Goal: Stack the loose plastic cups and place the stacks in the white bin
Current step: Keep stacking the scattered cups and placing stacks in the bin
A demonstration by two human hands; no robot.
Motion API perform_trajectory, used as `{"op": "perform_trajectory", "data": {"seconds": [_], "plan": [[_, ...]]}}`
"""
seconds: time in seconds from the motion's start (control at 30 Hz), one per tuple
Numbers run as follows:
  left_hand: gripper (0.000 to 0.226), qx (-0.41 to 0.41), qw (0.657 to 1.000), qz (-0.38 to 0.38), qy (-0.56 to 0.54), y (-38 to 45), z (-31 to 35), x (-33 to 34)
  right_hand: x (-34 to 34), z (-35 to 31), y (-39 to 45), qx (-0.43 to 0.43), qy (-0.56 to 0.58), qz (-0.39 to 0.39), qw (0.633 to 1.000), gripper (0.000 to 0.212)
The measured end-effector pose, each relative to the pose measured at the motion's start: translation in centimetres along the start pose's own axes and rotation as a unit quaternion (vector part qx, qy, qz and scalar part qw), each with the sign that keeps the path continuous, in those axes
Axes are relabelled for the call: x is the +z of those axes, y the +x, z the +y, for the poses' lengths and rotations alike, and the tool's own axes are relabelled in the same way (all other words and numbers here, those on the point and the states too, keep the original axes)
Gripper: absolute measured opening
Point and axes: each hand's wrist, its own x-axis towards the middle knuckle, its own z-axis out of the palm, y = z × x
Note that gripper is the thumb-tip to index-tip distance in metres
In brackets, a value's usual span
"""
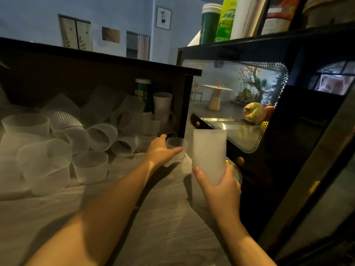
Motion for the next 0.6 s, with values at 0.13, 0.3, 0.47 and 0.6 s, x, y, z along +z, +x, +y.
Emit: {"op": "perform_trajectory", "data": {"seconds": [0.13, 0.3, 0.47, 0.6], "plan": [[0.088, -0.014, 0.997, 0.022, 0.073, 1.3, 0.1, 1.2, 0.2, 0.5, 0.3, -0.004, -0.004, 0.003, 1.0, 0.088], [0.089, -0.008, 0.999, 0.025, 0.044, 1.6, -0.2, 1.5, 0.4, 0.6, 0.3, -0.008, 0.01, -0.002, 1.0, 0.086], [0.084, -0.013, 0.999, 0.027, -0.01, 0.8, -1.0, 0.1, 0.2, 0.7, 0.3, -0.007, 0.017, -0.009, 1.0, 0.084], [0.074, -0.007, 0.994, 0.054, -0.094, -0.8, -1.1, -2.1, 0.2, 0.5, 0.1, -0.01, 0.016, -0.016, 1.0, 0.084]]}}
